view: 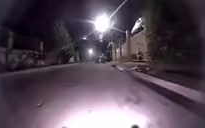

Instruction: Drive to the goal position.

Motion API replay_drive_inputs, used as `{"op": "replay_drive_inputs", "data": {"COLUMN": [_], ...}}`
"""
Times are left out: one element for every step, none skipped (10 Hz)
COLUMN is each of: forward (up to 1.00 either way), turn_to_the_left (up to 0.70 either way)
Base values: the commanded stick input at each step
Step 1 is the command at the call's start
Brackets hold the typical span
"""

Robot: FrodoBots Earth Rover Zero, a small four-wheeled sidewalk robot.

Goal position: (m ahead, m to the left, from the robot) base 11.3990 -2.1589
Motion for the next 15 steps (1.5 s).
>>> {"op": "replay_drive_inputs", "data": {"forward": [0.70,0.70,0.70,0.70,0.70,0.70,0.70,0.70,0.70,0.70,0.70,0.70,0.70,0.70,0.70], "turn_to_the_left": [0.00,0.00,0.00,0.00,0.00,0.00,0.00,0.00,0.00,0.00,0.00,0.00,0.00,0.00,0.00]}}
